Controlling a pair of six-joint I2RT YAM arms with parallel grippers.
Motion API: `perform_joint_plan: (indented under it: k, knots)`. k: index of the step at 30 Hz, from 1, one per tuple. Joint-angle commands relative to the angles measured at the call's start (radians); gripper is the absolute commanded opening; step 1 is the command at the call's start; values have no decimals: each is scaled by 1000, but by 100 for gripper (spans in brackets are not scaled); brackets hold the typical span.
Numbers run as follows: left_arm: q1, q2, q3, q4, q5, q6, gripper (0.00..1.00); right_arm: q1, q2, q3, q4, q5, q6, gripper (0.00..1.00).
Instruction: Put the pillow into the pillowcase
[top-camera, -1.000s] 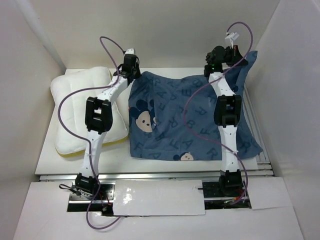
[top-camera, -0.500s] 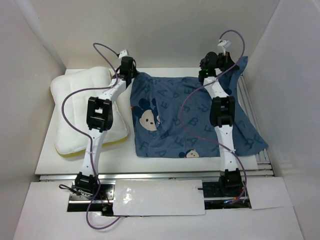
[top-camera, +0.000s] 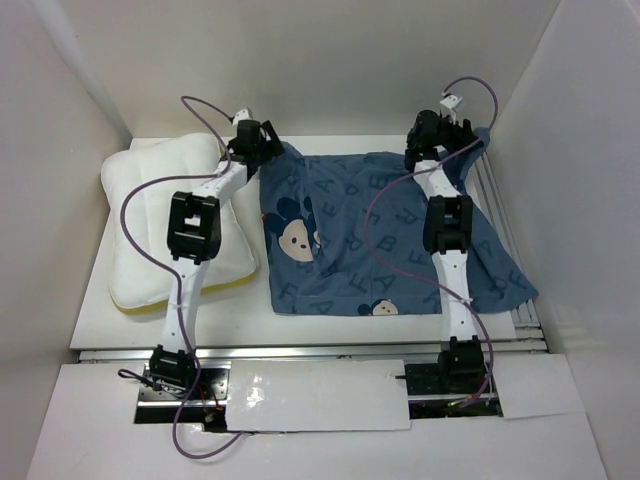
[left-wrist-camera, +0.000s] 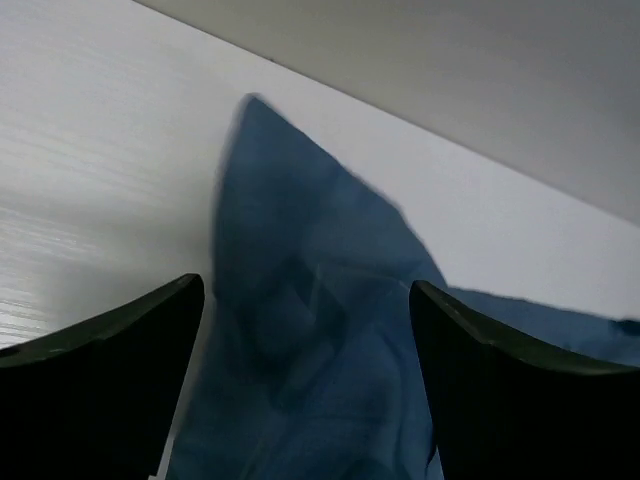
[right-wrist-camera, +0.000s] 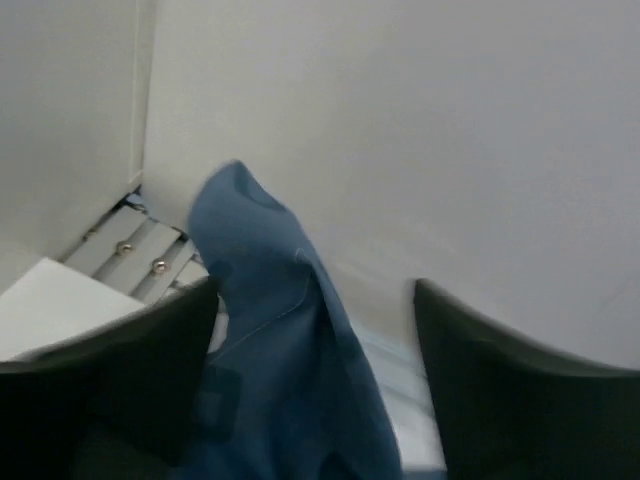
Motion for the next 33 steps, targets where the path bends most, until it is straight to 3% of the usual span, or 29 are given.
perform_joint_plan:
  k: [1, 2, 6, 9, 10, 11, 13, 14, 16, 18, 20, 22, 26, 29, 33]
  knots:
    - [-3, -139, -28, 89, 89, 46, 100, -5, -84, -12, -216, -171, 171, 91]
    - [-12, -186, -17, 67, 89, 76, 100, -5, -98, -12, -254, -187, 188, 99]
    - [-58, -370, -46, -32, 37, 192, 100, 57, -227, -135, -404, -256, 281, 99]
    - [-78, -522, -164, -97, 25, 225, 100, 120, -356, -163, -641, -422, 363, 99]
    - [-89, -630, -196, -130, -8, 226, 100, 136, -420, -163, -719, -542, 448, 99]
    - [-89, -686, -269, -172, -33, 226, 100, 149, -454, -163, -877, -613, 494, 99]
    - [-118, -802, -368, -284, -103, 226, 100, 188, -535, -250, -996, -748, 632, 99]
    - [-127, -923, -488, -320, -136, 226, 100, 202, -637, -309, -1031, -842, 675, 99]
    - [-146, -1046, -628, -448, -215, 198, 100, 252, -753, -565, -1032, -923, 757, 99]
    - [-146, -1242, -871, -523, -240, 47, 100, 318, -929, -831, -943, -1006, 782, 99]
    - [-146, -1373, -1103, -534, -225, -23, 100, 361, -1064, -963, -898, -1078, 809, 99]
    - [-146, -1525, -1196, -534, -225, -44, 100, 427, -1121, -1085, -886, -1098, 818, 99]
    - [-137, -1619, -1365, -511, -214, -72, 100, 531, -1197, -1203, -933, -1119, 818, 99]
    - [-147, -1553, -1365, -566, -303, -112, 100, 568, -1220, -1282, -943, -1147, 818, 99]
    - [-126, -1435, -1238, -798, -453, -320, 100, 591, -1172, -1295, -929, -1215, 808, 99]
